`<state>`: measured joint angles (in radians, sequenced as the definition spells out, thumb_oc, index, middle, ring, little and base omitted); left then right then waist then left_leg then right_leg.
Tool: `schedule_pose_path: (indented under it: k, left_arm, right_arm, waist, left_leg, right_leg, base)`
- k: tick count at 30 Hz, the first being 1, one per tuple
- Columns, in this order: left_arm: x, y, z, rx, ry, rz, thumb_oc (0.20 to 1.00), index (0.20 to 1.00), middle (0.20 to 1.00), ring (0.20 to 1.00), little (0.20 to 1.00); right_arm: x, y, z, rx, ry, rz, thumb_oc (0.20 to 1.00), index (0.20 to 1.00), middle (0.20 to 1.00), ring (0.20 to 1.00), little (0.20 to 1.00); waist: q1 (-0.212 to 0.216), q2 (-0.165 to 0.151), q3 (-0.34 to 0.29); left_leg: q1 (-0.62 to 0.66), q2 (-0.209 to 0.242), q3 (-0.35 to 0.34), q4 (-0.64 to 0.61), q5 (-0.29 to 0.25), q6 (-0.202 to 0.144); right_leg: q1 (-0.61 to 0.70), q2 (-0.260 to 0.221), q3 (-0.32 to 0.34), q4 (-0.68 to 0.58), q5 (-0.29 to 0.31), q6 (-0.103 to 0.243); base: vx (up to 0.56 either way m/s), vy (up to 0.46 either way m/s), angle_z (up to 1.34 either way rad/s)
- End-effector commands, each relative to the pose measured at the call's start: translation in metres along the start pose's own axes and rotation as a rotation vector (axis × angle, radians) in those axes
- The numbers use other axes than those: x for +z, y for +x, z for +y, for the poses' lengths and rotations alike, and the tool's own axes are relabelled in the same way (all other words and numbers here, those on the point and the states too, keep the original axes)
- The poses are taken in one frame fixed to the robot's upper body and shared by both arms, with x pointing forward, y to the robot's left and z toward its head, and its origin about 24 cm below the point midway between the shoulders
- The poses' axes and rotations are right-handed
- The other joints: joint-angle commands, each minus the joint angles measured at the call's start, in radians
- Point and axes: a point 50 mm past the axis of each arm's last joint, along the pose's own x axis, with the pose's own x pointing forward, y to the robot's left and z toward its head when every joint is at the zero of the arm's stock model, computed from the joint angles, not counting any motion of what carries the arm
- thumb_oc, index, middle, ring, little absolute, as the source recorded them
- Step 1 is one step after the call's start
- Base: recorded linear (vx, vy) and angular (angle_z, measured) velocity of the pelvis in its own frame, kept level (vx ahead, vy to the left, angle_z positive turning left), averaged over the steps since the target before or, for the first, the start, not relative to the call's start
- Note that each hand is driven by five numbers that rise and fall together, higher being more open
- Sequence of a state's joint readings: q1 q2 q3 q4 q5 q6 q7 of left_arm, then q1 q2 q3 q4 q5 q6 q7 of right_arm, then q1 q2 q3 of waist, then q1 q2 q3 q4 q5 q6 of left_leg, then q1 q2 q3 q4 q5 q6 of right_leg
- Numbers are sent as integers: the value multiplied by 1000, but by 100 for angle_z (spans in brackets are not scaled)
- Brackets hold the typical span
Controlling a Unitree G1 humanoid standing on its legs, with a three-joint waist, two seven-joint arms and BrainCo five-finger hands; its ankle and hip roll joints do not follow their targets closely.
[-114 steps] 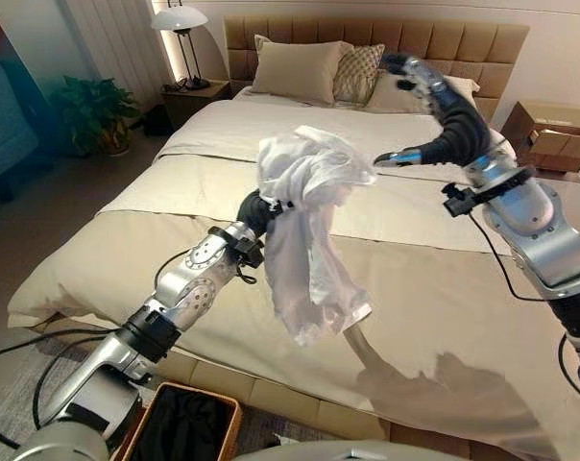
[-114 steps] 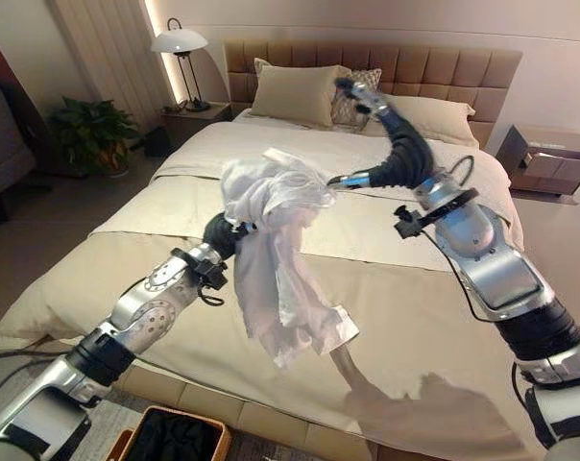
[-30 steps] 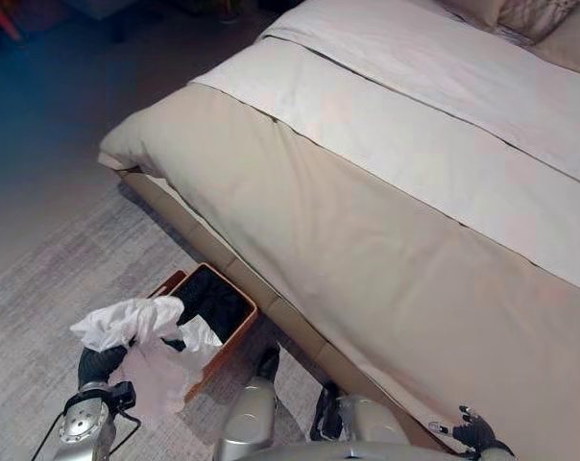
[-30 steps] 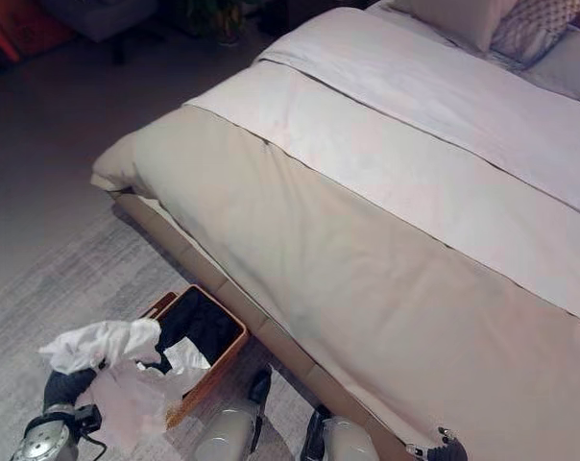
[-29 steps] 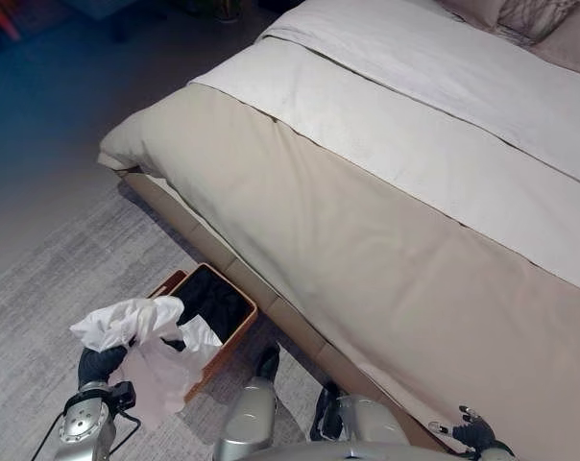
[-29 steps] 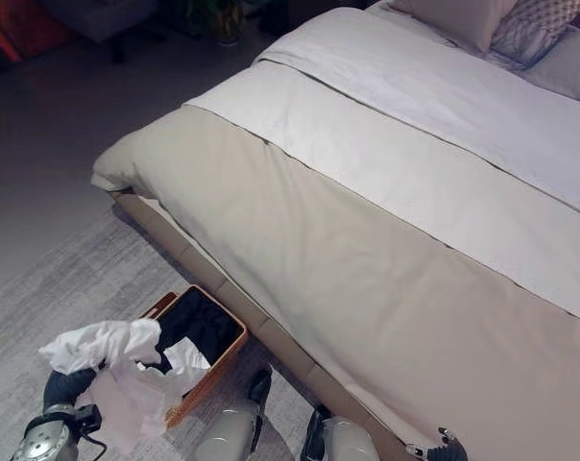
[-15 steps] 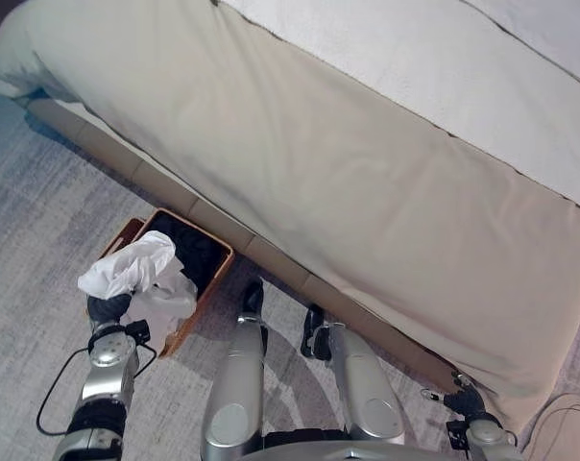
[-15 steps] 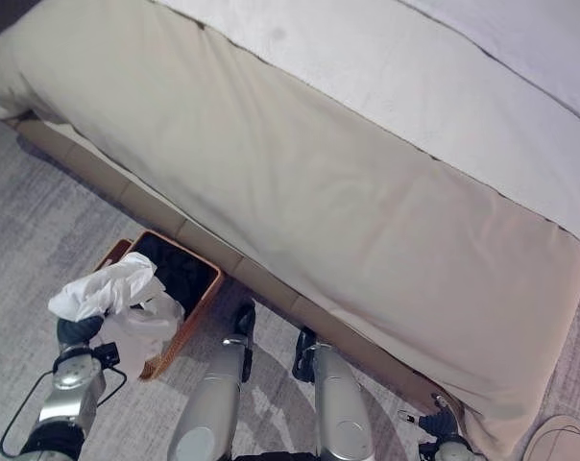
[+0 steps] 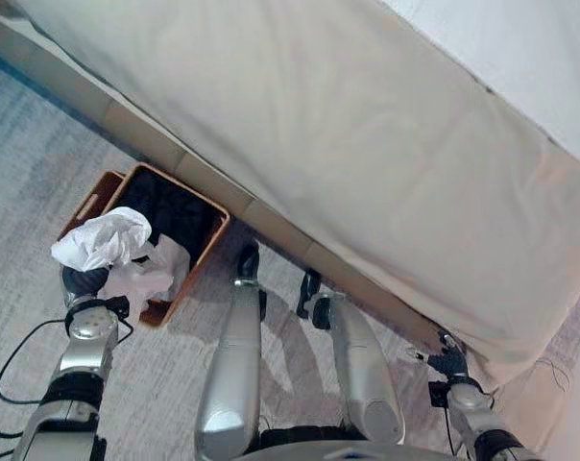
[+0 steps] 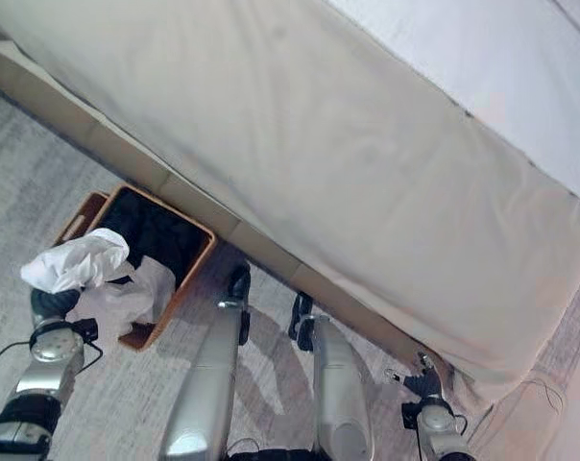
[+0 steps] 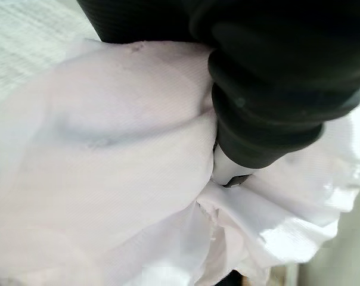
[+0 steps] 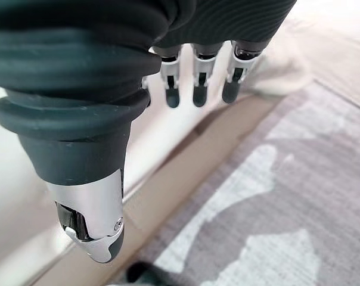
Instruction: Pick up clothes into the bucket
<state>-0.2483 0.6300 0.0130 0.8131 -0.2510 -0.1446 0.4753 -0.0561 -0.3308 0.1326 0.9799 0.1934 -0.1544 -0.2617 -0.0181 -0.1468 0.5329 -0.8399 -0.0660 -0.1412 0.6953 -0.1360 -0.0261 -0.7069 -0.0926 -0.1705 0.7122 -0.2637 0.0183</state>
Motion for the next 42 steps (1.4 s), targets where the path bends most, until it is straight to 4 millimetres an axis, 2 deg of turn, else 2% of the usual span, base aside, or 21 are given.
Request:
schedule_pose_path:
  k: [1, 5, 12, 15, 17, 18, 23, 29, 31, 32, 34, 36, 38, 39, 40, 41, 42]
  left_arm:
    - [16, 8, 18, 77, -9, -69, 200, 200, 200, 200, 200]
    - [24, 17, 23, 108, -11, -65, 200, 200, 200, 200, 200]
    - [38, 22, 18, 103, -7, -88, 200, 200, 200, 200, 200]
    - [34, 23, 19, 117, -24, -51, 200, 200, 200, 200, 200]
    - [27, 22, 17, 121, -50, 0, 790, 790, 790, 790, 790]
    - [21, 22, 16, 124, -64, 41, 1000, 1000, 1000, 1000, 1000]
    - [5, 14, 2, 100, -198, 159, 1000, 1000, 1000, 1000, 1000]
    - [-6, 7, 12, 165, -211, 165, 1000, 1000, 1000, 1000, 1000]
    - [-21, -5, 12, 170, -224, 188, 1000, 1000, 1000, 1000, 1000]
    - [-21, -5, 12, 170, -224, 188, 1000, 1000, 1000, 1000, 1000]
    - [-28, -13, 8, 150, -245, 193, 1000, 1000, 1000, 1000, 1000]
    - [-34, -16, 9, 156, -248, 210, 1000, 1000, 1000, 1000, 1000]
    - [-35, -24, 13, 189, -271, 177, 1000, 1000, 1000, 1000, 1000]
    - [-36, -25, 13, 190, -269, 178, 1000, 1000, 1000, 1000, 1000]
    - [-37, -26, 9, 206, -292, 186, 1000, 1000, 1000, 1000, 1000]
    - [-27, -28, 19, 258, -283, 105, 1000, 1000, 1000, 1000, 1000]
    - [-27, -28, 19, 258, -283, 105, 1000, 1000, 1000, 1000, 1000]
  right_arm:
    - [-16, -8, -13, -53, 11, 16, 1000, 1000, 1000, 1000, 1000]
    - [-20, -10, -16, -70, 16, 22, 1000, 1000, 1000, 1000, 1000]
    - [-11, -8, -15, -71, 16, -16, 1000, 1000, 1000, 1000, 1000]
    - [-10, -8, -13, -64, 10, -19, 1000, 1000, 1000, 1000, 1000]
    - [-8, -8, -13, -64, 9, -22, 1000, 1000, 1000, 1000, 1000]
    - [-7, -7, -14, -65, 7, -23, 1000, 1000, 1000, 1000, 1000]
    - [-4, -3, -22, -84, -19, -3, 1000, 1000, 1000, 1000, 1000]
    - [-3, -3, -26, -92, -18, -6, 1000, 1000, 1000, 1000, 1000]
    - [-1, -2, -26, -92, -18, -3, 1000, 1000, 1000, 1000, 1000]
    - [-1, -2, -26, -92, -19, -3, 1000, 1000, 1000, 1000, 1000]
    - [4, 1, -27, -93, -21, -8, 1000, 1000, 1000, 1000, 1000]
    - [4, 2, -27, -93, -25, -6, 1000, 1000, 1000, 1000, 1000]
    - [4, 3, -28, -107, -29, 1, 1000, 1000, 1000, 1000, 1000]
    - [3, 3, -28, -106, -31, 3, 1000, 1000, 1000, 1000, 1000]
    - [2, 3, -26, -110, -28, 14, 1000, 1000, 1000, 1000, 1000]
    - [3, 3, -26, -119, -16, 10, 1000, 1000, 1000, 1000, 1000]
    - [3, 3, -26, -118, -16, 10, 1000, 1000, 1000, 1000, 1000]
  waist:
    - [-8, -37, -13]
    - [-18, -60, -13]
    - [-27, -64, -13]
    - [-27, -69, -13]
    - [-27, -71, -13]
    - [-27, -70, -13]
    - [-28, -53, -13]
    - [-19, -39, -13]
    - [-7, -23, -13]
    - [-8, -23, -13]
    - [8, 3, -13]
    - [11, 12, -13]
    - [28, 43, -13]
    - [27, 43, -13]
    - [31, 52, -13]
    - [37, 60, -13]
    - [36, 60, -13]
  left_leg:
    - [-34, -13, 18, 102, -83, 59]
    - [-149, -11, 19, 238, -142, 70]
    - [-263, -21, 19, 336, -178, 76]
    - [-279, -17, 21, 360, -189, 80]
    - [-289, -16, 23, 379, -196, 85]
    - [-291, -15, 26, 381, -197, 86]
    - [-283, -17, 31, 351, -179, 86]
    - [-217, -4, 37, 276, -154, 86]
    - [-158, 1, 48, 215, -135, 88]
    - [-156, 1, 48, 213, -134, 88]
    - [-68, 1, 62, 126, -105, 86]
    - [-33, 0, 68, 94, -93, 84]
    - [95, -12, 77, -14, -60, 77]
    - [101, -12, 77, -19, -58, 77]
    - [160, -14, 75, -68, -40, 69]
    - [249, -17, 78, -154, 22, 61]
    - [249, -18, 78, -155, 23, 61]
  right_leg:
    - [-41, -36, 87, -111, 149, 79]
    - [-152, -22, 90, 2, 108, 70]
    - [-262, -32, 67, 102, 73, 67]
    - [-279, -27, 66, 119, 70, 68]
    - [-290, -27, 63, 134, 69, 72]
    - [-295, -28, 60, 142, 68, 74]
    - [-285, -41, 53, 120, 77, 72]
    - [-234, -41, 58, 58, 98, 69]
    - [-184, -39, 64, 9, 114, 72]
    - [-182, -39, 65, 7, 116, 72]
    - [-110, -40, 70, -50, 130, 74]
    - [-80, -42, 71, -69, 134, 73]
    - [28, -45, 75, -133, 140, 70]
    - [33, -45, 75, -137, 141, 70]
    - [81, -47, 73, -163, 142, 68]
    - [168, -50, 63, -234, 183, 59]
    - [168, -50, 63, -234, 183, 59]
  base:
    - [37, 67, -12]
    - [36, 58, -7]
    - [23, 30, -3]
    - [35, 38, -4]
    - [27, 27, -7]
    - [10, 11, -7]
    - [-14, 22, 0]
    - [-17, -2, 0]
    - [-45, -2, -6]
    - [-41, 2, -11]
    - [-29, -25, -12]
    - [-9, -16, -11]
    - [9, -67, -7]
    - [39, -92, 5]
    - [-6, -137, 10]
    - [-6, -135, 9]
    - [-9, -165, 0]
